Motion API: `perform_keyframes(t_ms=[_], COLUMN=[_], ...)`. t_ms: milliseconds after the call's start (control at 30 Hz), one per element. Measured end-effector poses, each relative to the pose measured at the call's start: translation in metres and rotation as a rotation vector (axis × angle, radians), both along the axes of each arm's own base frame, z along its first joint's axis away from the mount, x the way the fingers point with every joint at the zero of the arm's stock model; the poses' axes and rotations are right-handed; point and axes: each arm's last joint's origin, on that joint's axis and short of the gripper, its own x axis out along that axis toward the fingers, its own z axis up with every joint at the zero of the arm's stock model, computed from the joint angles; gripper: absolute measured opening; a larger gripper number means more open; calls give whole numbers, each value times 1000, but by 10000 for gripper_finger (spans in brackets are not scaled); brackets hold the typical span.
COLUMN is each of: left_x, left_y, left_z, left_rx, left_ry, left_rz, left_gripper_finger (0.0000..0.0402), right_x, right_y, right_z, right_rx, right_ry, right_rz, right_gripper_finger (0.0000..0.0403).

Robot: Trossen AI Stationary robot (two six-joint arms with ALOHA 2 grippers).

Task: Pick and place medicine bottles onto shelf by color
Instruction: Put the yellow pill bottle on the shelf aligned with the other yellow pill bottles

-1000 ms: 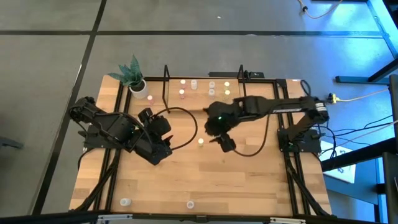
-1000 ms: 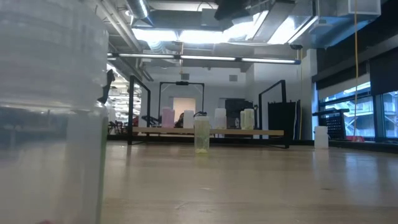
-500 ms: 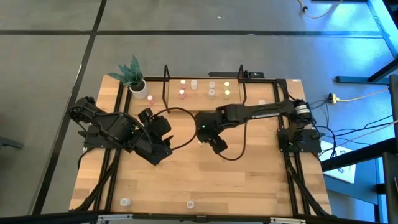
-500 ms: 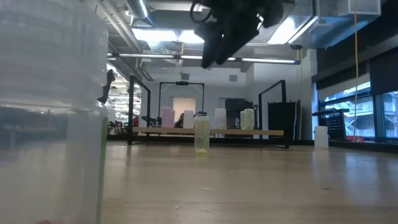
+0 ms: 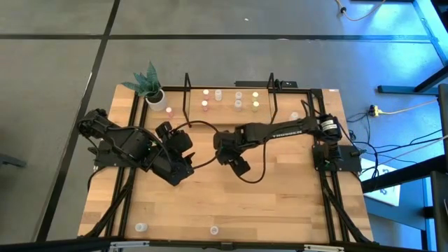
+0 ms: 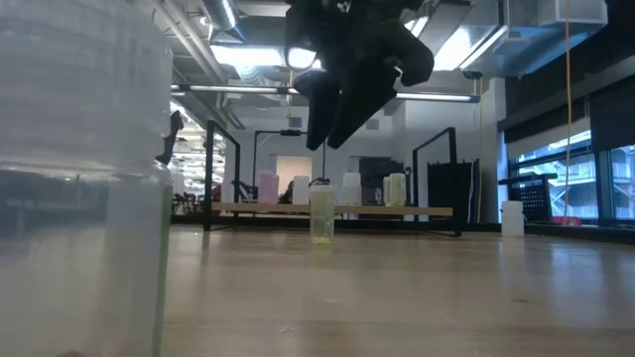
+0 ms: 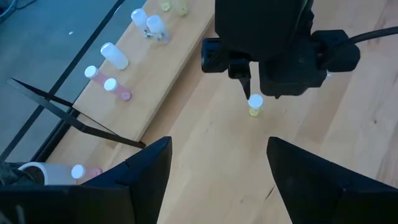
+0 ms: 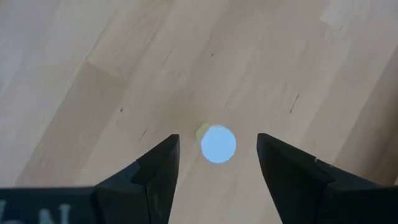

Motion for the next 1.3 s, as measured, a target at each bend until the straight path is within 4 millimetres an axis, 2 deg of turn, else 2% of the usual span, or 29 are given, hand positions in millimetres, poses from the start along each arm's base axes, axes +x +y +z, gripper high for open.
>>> perform_keyframes(t_ms=[200, 800, 1300], left_x=[0, 0, 0], left_y=[0, 0, 0], left_z=[0, 0, 0], left_rx=[0, 2, 3], left_ry=[1, 3, 4], left_rz=[0, -3, -3], left_gripper_finger=[257, 257, 257], right_x=[4, 15, 20], right_y=[0, -2, -14], right_z=[-8, -32, -51], right_rx=[53, 2, 1], right_ry=[10, 27, 65], right_rz=[19, 54, 24], right_gripper_finger=[217, 217, 217])
